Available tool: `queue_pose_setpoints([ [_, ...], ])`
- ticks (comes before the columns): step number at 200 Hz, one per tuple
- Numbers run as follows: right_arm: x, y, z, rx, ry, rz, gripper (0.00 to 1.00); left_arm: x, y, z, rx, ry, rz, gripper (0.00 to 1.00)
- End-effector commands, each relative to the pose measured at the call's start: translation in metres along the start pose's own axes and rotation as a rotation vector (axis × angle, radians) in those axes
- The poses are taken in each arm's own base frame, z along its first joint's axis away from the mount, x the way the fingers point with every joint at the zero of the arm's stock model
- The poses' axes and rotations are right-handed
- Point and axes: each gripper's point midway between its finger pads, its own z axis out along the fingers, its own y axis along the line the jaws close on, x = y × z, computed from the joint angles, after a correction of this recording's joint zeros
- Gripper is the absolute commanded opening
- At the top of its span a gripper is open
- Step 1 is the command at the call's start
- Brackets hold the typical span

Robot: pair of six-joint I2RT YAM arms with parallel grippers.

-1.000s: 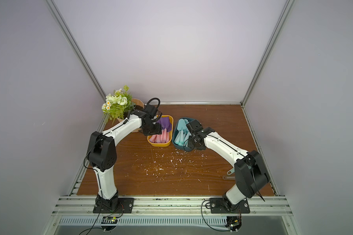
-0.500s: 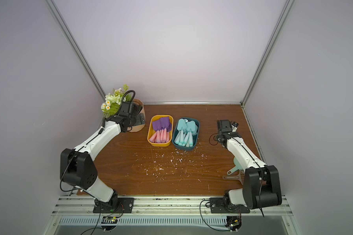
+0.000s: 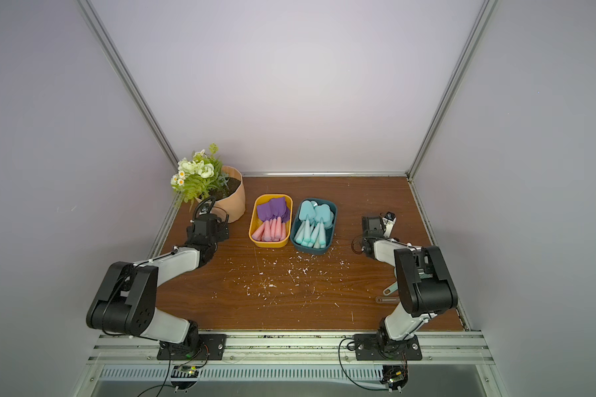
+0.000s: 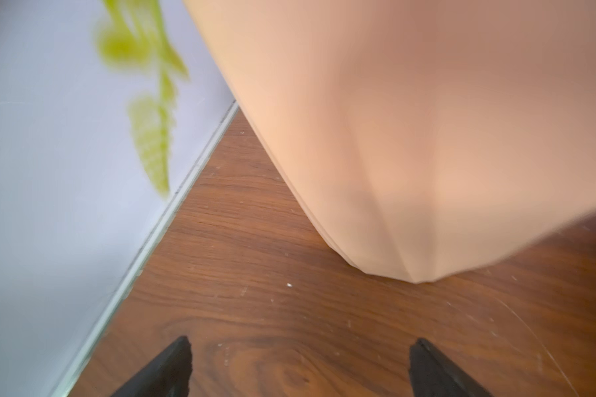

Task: Sort the small shovels by color and place them into the storage box
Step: Reset both arms

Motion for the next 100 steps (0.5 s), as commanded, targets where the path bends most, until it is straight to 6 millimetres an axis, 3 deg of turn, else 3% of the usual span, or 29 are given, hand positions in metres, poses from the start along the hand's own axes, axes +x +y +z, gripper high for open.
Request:
queue_pose_setpoints([
  [1,-0.046,0.016,-0.014,-0.116,-0.238,-0.001,0.74,-0.038,-0.004,0.002,0.028,-0.198,0.005,1.0],
  [20,-0.047,0.035,-0.019,-0.249,-0.267,-0.046,0.73,-0.024,-0.004,0.009,0.054,-0.206,0.003,0.99],
  [33,-0.045,0.043,-0.037,-0.37,-0.333,-0.079,0.72,-0.022,0.0,0.01,0.054,-0.231,-0.015,1.0],
  [35,-0.045,0.043,-0.041,-0.389,-0.352,-0.077,0.76,-0.022,0.001,0.011,0.057,-0.231,-0.018,1.0],
  [38,-0.044,0.044,-0.047,-0.417,-0.373,-0.077,0.93,-0.021,0.001,0.011,0.064,-0.223,-0.019,1.0],
  [42,-0.043,0.042,-0.054,-0.445,-0.405,-0.074,0.99,-0.021,0.0,0.011,0.075,-0.222,-0.02,0.99],
  [67,-0.033,0.019,-0.07,-0.478,-0.52,0.017,1.0,-0.022,0.003,-0.01,0.149,-0.317,-0.05,1.0],
  [100,-0.036,0.024,-0.067,-0.504,-0.505,0.012,1.0,-0.011,0.012,-0.035,0.161,-0.426,-0.086,0.99],
])
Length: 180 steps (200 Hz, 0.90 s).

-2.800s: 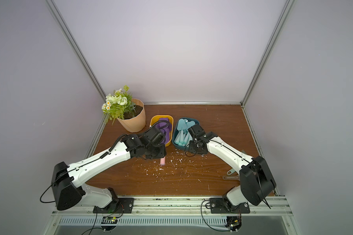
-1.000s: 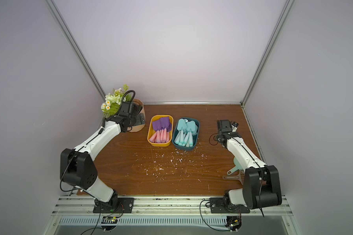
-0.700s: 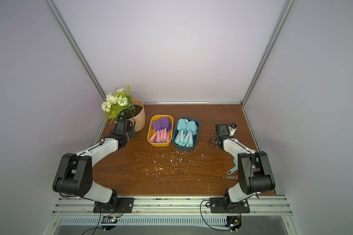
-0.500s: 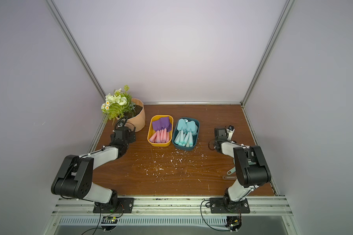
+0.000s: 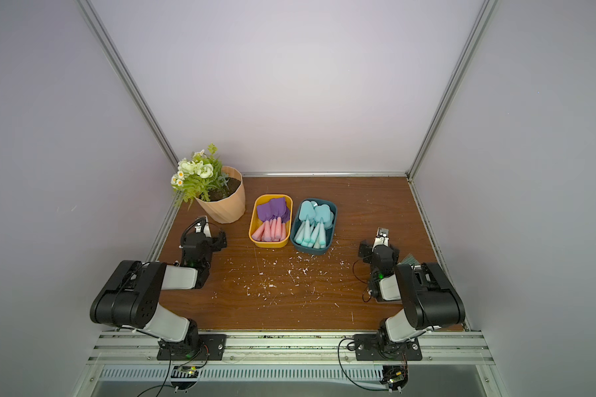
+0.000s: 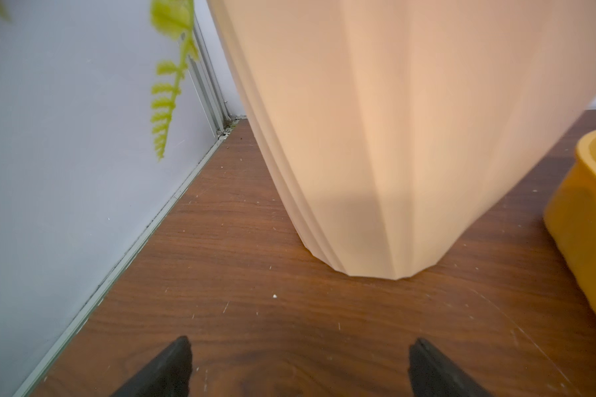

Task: Sort the small shovels by color and place them into the storage box
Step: Reset both arms

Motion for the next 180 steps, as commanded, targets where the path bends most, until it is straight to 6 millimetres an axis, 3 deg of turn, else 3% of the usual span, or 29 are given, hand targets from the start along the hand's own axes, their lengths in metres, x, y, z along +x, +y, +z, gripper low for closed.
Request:
queue_pose_setpoints([
  [1,-0.0543,0.0103,-0.0026,-0.073,-0.206,0.043,1.0,-0.0288,0.0017,-0.0173,0.034,-0.193,-0.035,1.0],
  [122,-0.0532,0.0117,-0.0013,-0.077,-0.184,0.029,0.99,-0.0313,0.0002,-0.0213,0.036,-0.216,-0.022,1.0],
  [180,-0.0531,0.0113,-0.0013,-0.076,-0.184,0.029,1.0,-0.0281,-0.0004,-0.0124,0.04,-0.183,-0.029,1.0],
])
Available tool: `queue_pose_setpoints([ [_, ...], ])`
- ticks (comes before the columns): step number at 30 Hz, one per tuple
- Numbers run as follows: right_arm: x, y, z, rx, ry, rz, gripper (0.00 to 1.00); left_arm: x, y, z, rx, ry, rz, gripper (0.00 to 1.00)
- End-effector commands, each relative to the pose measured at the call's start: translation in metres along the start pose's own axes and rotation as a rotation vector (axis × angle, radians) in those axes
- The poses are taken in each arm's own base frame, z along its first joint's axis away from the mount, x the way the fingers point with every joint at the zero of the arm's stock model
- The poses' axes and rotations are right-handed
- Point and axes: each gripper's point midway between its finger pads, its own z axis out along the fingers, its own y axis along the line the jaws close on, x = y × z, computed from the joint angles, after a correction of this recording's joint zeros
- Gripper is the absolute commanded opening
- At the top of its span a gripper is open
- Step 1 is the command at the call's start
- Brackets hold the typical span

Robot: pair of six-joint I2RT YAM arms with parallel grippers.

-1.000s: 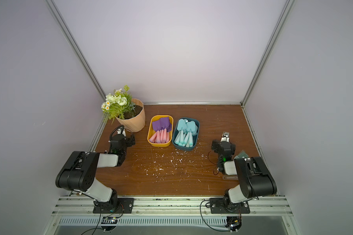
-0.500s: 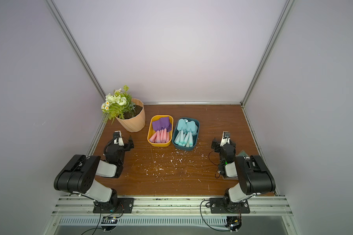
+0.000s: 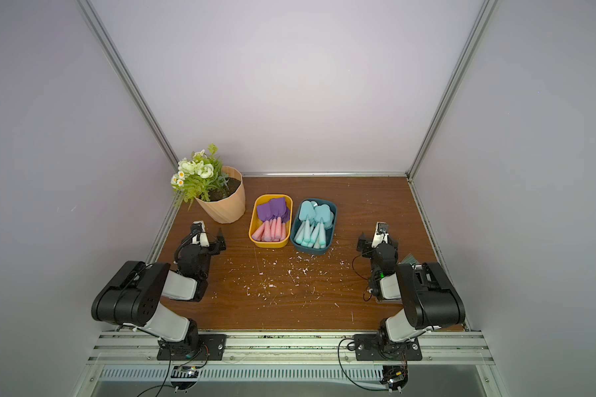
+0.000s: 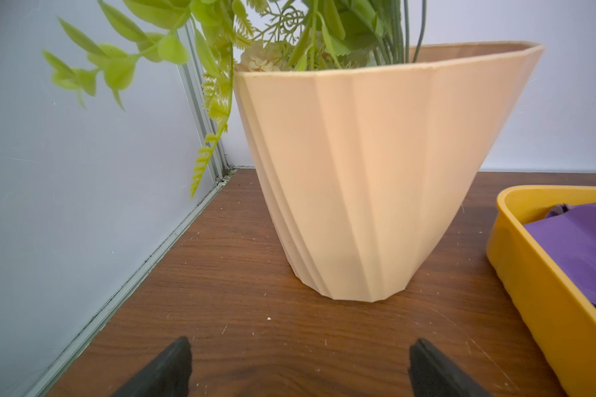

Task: Sort the small shovels by color and place them into the storage box
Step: Reset both arms

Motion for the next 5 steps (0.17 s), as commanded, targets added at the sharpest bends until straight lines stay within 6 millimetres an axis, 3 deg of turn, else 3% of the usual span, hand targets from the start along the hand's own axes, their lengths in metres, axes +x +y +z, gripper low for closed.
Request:
queue_pose_setpoints([
  [1,-0.0225,0.0009,0.0011,-0.008,-0.072,0.006,1.0,-0.0083,0.0016,0.0065,0.0,-0.023,-0.002,1.0],
  [5,-0.0231,0.0009,0.001,-0.008,-0.074,0.007,1.0,-0.0118,0.0018,0.0012,0.004,-0.045,-0.004,0.99],
])
